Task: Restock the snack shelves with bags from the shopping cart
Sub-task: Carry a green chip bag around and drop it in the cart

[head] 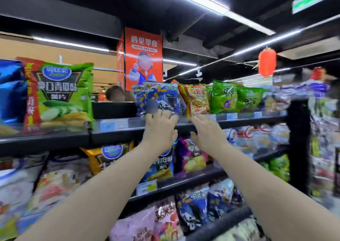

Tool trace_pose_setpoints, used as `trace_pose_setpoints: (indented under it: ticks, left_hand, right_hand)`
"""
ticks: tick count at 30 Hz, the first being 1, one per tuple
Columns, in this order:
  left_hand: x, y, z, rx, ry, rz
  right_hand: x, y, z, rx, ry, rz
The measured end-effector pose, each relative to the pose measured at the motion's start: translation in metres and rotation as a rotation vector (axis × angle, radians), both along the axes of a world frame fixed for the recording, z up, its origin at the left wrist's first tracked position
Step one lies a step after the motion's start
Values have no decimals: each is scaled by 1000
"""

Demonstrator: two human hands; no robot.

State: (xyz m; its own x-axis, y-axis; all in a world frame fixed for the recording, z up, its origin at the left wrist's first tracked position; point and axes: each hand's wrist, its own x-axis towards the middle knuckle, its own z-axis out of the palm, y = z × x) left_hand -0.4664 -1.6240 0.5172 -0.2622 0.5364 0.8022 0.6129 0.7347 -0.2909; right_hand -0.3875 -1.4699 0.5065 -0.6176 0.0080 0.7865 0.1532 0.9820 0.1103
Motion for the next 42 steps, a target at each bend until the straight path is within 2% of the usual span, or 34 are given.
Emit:
trace_pose_setpoints:
  ticks: [10, 14, 21, 26, 33, 42]
  left_hand:
    - [140, 289, -53, -106, -86, -363]
    - [202, 402, -76, -89, -143, -483]
    - [299, 574, -129, -182, -213, -662]
    - [348, 677, -170, -276, -276, -769]
    - [364, 815, -242, -304, -401, -876]
    - [361, 1010, -316, -398, -535, -936]
  right_hand:
    - [192, 244, -44, 20, -113, -466]
    - [269, 341, -66, -12, -154, -543]
    - [376, 479, -121, -120, -227, -724]
    - [422, 565, -168, -206, -273, -854]
    - [463, 692, -224, -376, -240, -1013]
    - [466, 860, -278, -498, -214, -1044]
